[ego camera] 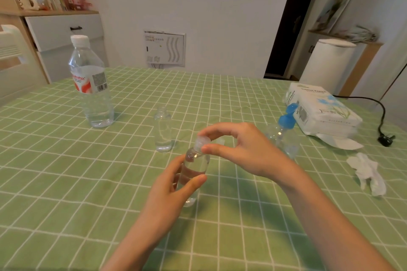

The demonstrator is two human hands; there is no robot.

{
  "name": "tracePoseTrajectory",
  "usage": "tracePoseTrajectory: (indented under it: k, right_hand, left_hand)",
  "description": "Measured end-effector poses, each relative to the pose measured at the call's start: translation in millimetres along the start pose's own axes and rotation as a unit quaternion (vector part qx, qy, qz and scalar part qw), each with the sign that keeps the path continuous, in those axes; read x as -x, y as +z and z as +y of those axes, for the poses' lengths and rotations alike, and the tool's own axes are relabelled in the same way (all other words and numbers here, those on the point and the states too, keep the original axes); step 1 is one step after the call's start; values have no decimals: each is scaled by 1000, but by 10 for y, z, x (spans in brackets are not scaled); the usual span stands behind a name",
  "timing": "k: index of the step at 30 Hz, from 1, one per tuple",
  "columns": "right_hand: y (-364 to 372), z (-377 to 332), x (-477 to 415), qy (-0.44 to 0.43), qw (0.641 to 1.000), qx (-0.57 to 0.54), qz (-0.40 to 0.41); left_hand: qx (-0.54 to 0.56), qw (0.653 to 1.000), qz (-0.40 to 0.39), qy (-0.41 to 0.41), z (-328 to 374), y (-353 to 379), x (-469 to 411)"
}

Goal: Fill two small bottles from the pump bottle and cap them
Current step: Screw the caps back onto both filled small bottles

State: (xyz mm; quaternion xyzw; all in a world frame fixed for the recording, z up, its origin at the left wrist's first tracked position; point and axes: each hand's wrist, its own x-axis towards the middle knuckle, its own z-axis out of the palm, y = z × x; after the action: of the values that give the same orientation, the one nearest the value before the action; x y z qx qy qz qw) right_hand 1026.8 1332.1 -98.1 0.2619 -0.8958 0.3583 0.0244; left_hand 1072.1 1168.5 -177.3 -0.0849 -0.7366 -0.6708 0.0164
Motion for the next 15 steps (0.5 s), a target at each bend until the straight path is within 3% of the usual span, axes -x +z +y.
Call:
tracePoseTrajectory:
  k: [3,8,15]
  right_hand:
    - [12,-19,-21,14,999,43,24]
    - [-38,-26,29,12,999,11,-32]
    - [41,-73,-3,6,993,116,16]
  left_hand:
    - [-6,1000,-4,1,-8,14,1]
    - [-9,1000,-3,-1,-21,1,-8]
    - [-4,1000,-7,-2,-77,67,-1]
